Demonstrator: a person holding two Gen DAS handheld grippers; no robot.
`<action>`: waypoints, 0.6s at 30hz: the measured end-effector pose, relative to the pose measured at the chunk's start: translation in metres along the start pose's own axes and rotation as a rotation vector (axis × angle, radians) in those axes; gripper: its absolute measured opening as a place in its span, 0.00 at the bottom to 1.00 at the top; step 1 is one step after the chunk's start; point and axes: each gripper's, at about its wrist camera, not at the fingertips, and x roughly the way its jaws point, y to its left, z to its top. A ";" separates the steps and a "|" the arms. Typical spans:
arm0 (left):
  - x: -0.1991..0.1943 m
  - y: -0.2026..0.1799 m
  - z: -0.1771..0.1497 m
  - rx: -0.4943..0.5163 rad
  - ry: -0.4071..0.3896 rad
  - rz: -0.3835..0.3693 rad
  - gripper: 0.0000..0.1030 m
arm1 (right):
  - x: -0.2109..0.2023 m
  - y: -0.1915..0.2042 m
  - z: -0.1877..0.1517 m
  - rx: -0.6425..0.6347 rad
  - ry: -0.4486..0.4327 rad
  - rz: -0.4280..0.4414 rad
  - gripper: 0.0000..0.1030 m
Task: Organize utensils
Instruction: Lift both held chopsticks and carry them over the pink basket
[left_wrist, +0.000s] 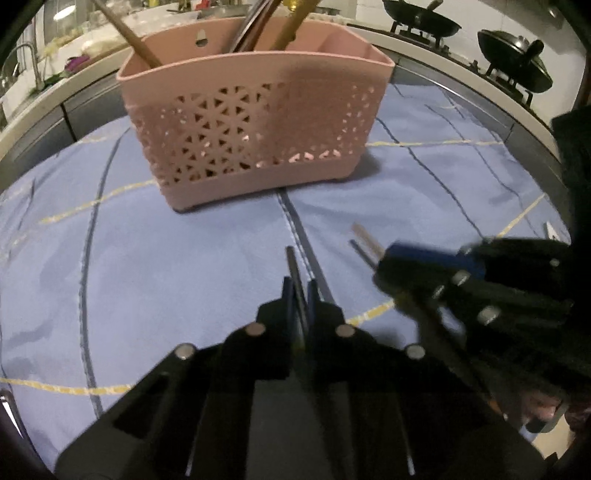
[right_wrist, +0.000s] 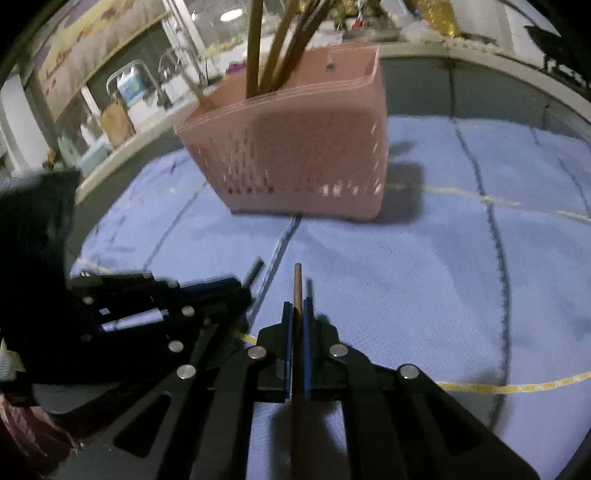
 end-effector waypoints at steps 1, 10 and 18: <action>-0.005 -0.001 -0.001 -0.003 -0.008 -0.011 0.05 | -0.008 0.001 0.001 0.005 -0.024 0.005 0.05; -0.096 -0.009 0.003 -0.013 -0.206 -0.086 0.04 | -0.079 0.031 0.008 -0.029 -0.238 0.033 0.05; -0.180 0.000 0.016 -0.042 -0.408 -0.111 0.04 | -0.130 0.057 0.019 -0.069 -0.415 0.045 0.05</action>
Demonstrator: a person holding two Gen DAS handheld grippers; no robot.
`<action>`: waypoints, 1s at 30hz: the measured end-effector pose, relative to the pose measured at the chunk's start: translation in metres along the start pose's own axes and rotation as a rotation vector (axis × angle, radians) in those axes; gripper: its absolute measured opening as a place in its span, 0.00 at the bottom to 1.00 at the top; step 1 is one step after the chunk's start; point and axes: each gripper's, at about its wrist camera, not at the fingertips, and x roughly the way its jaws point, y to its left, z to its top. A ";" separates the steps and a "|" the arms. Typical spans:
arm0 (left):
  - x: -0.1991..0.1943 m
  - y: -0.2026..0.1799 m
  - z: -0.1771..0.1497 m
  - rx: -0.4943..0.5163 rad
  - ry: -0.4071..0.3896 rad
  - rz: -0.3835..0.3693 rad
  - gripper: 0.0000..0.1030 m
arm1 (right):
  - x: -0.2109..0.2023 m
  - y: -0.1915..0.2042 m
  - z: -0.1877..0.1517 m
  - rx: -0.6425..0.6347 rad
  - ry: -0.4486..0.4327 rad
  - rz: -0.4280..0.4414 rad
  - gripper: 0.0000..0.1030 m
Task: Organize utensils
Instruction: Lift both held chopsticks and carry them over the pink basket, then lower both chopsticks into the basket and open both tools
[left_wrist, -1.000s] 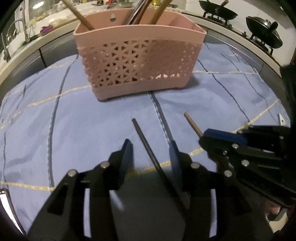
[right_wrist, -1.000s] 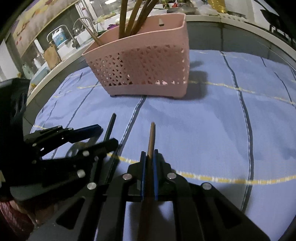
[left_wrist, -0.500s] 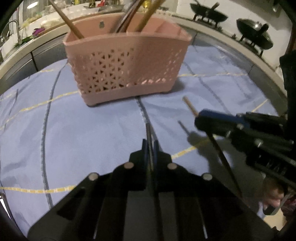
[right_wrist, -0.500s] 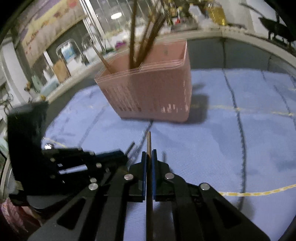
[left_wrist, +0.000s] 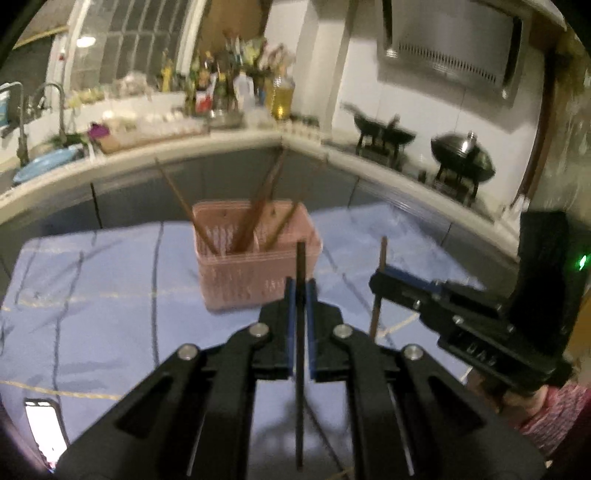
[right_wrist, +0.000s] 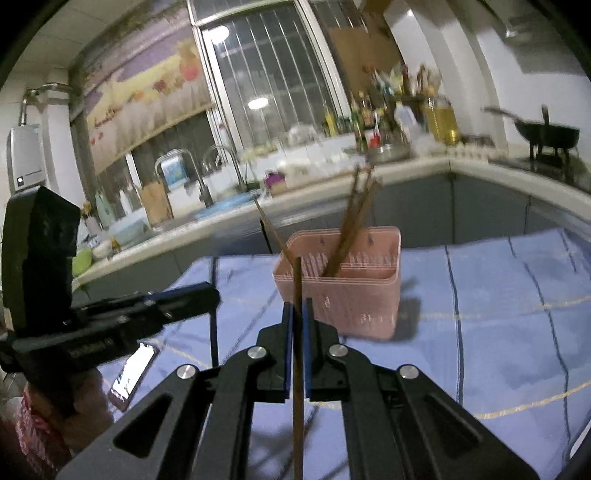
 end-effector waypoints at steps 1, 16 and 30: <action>-0.007 0.002 0.007 -0.002 -0.021 0.000 0.04 | -0.003 0.002 0.006 -0.005 -0.021 0.001 0.05; -0.045 0.007 0.148 0.065 -0.339 0.192 0.04 | 0.027 0.015 0.141 -0.094 -0.282 -0.077 0.05; 0.029 0.029 0.156 0.072 -0.243 0.226 0.04 | 0.091 -0.011 0.135 -0.086 -0.211 -0.098 0.05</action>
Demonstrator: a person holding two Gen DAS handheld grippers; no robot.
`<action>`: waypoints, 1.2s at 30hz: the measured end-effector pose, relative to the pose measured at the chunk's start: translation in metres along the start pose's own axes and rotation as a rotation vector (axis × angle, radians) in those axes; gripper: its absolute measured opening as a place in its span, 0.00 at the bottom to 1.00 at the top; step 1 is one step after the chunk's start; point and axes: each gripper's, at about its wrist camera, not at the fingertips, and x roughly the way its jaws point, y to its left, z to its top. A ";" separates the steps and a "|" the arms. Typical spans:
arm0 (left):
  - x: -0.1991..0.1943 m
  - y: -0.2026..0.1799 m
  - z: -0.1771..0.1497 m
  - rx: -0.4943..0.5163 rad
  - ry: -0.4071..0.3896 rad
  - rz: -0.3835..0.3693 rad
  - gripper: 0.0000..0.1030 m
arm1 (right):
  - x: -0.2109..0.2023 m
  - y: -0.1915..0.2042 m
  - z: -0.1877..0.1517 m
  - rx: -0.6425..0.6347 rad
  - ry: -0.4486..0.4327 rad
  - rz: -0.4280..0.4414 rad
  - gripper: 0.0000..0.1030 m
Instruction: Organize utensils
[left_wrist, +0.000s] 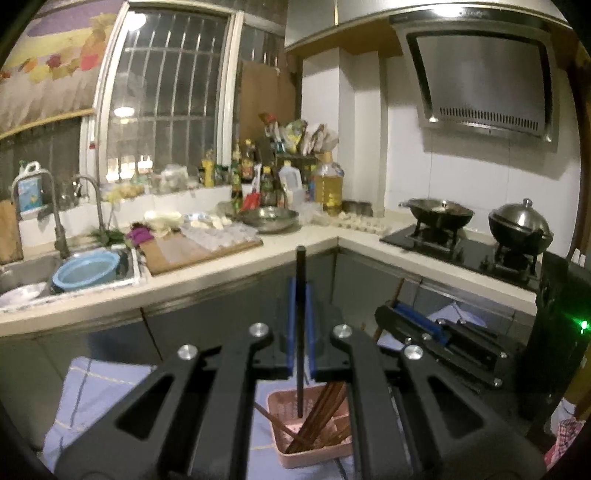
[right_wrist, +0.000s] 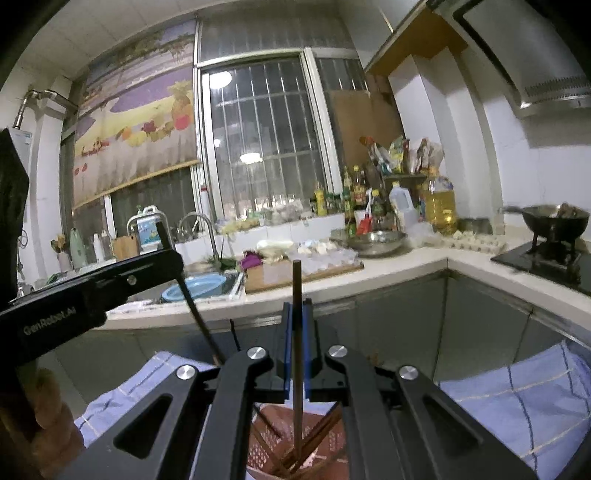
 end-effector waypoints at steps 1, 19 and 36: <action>0.006 0.000 -0.006 -0.002 0.019 -0.003 0.04 | 0.002 0.000 -0.006 0.001 0.015 0.000 0.05; -0.033 0.021 -0.050 -0.133 0.072 0.069 0.31 | -0.069 0.005 -0.027 0.114 -0.018 -0.009 0.48; -0.135 -0.009 -0.135 -0.093 0.070 0.162 0.76 | -0.172 0.010 -0.107 0.275 0.127 -0.055 0.71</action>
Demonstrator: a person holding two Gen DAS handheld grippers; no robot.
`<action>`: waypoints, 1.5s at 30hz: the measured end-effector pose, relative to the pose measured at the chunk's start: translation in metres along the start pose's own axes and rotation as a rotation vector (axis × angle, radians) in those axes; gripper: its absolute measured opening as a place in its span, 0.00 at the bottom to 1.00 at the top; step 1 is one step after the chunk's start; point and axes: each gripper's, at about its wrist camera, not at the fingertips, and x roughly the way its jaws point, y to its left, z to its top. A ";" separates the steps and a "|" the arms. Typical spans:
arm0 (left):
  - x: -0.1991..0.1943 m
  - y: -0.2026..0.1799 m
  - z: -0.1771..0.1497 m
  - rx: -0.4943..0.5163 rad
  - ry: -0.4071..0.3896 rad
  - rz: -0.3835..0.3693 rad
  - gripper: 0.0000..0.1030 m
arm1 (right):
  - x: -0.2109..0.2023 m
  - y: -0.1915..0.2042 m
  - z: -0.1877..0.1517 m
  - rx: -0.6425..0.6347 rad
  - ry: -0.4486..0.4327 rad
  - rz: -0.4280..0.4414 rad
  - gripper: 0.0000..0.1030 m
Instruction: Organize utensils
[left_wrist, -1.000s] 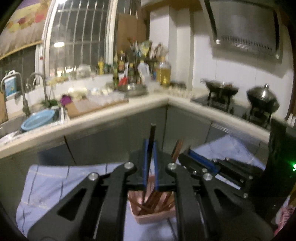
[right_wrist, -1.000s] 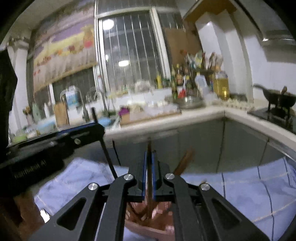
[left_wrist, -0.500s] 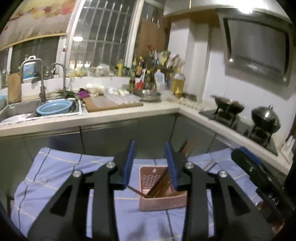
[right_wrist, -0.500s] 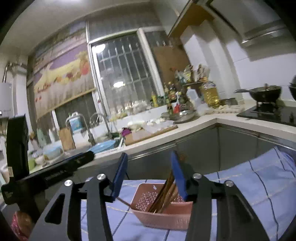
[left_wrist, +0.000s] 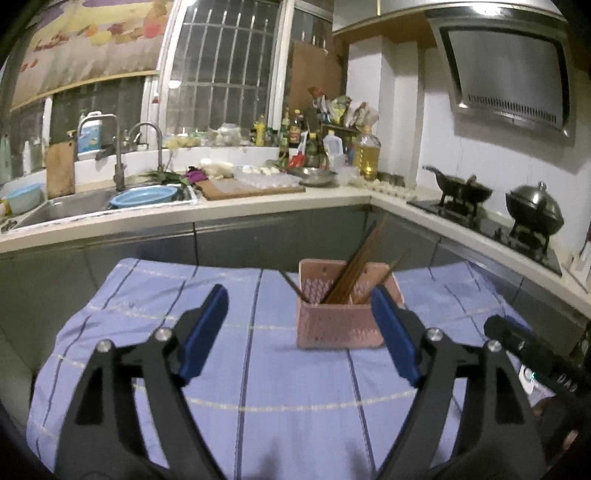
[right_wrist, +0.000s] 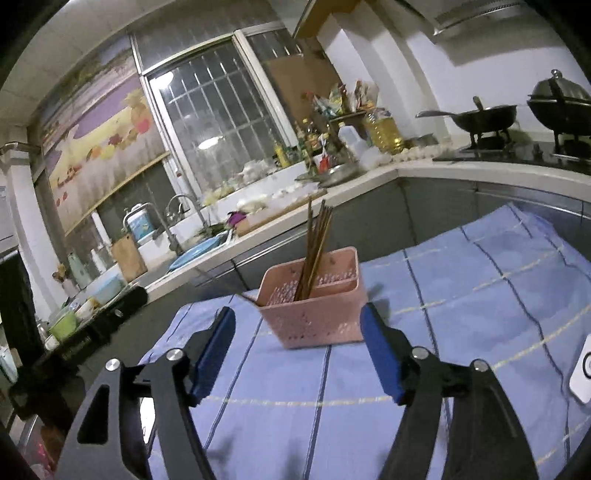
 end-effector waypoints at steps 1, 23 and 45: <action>-0.002 -0.002 -0.003 0.011 0.003 0.007 0.76 | -0.003 0.003 -0.001 0.000 -0.001 0.006 0.73; -0.015 -0.004 -0.008 0.067 0.027 0.159 0.91 | -0.024 0.006 -0.009 0.064 0.035 -0.006 0.90; -0.019 0.001 -0.008 0.049 0.017 0.202 0.94 | -0.028 0.010 -0.013 0.046 0.060 0.003 0.91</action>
